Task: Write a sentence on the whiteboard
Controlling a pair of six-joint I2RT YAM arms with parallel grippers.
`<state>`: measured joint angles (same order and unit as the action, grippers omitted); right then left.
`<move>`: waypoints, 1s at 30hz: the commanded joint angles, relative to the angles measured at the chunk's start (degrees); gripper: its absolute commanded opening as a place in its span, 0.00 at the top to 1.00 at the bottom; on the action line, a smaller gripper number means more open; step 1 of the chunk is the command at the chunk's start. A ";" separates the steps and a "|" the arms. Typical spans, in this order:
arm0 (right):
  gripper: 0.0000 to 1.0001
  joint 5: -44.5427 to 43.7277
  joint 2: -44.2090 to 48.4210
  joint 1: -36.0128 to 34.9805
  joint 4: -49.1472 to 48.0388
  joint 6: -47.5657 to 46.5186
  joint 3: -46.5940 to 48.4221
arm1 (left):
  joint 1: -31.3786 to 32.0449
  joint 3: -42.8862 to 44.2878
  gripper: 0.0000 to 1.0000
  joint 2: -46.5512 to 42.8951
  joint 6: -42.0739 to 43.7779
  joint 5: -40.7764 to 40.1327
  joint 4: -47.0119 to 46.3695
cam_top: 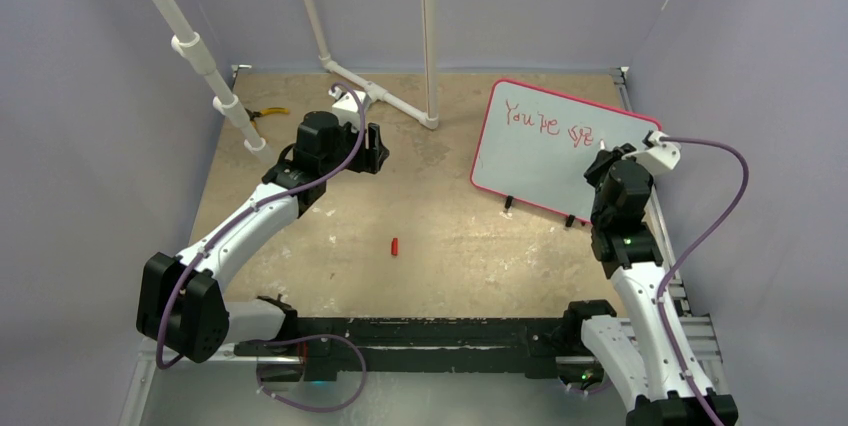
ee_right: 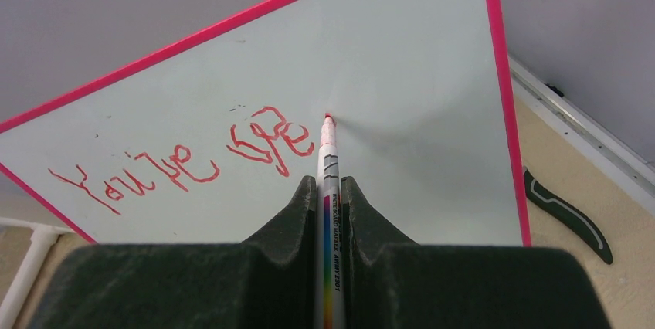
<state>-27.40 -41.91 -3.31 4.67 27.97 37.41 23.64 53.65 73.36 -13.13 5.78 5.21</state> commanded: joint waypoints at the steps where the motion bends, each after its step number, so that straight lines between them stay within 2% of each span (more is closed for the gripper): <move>1: 1.00 1.42 -0.19 0.23 -2.25 -1.31 2.26 | -0.33 -0.19 0.43 -1.64 -0.89 0.63 -1.87; 30: 1.00 2.57 -0.30 0.22 1.57 0.40 0.67 | -0.35 -0.21 0.43 -1.81 -1.12 0.92 -2.05</move>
<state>-24.47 -42.37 -3.31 6.07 27.92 37.41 23.64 53.65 73.36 -13.50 5.82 5.21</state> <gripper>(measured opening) 0.115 0.571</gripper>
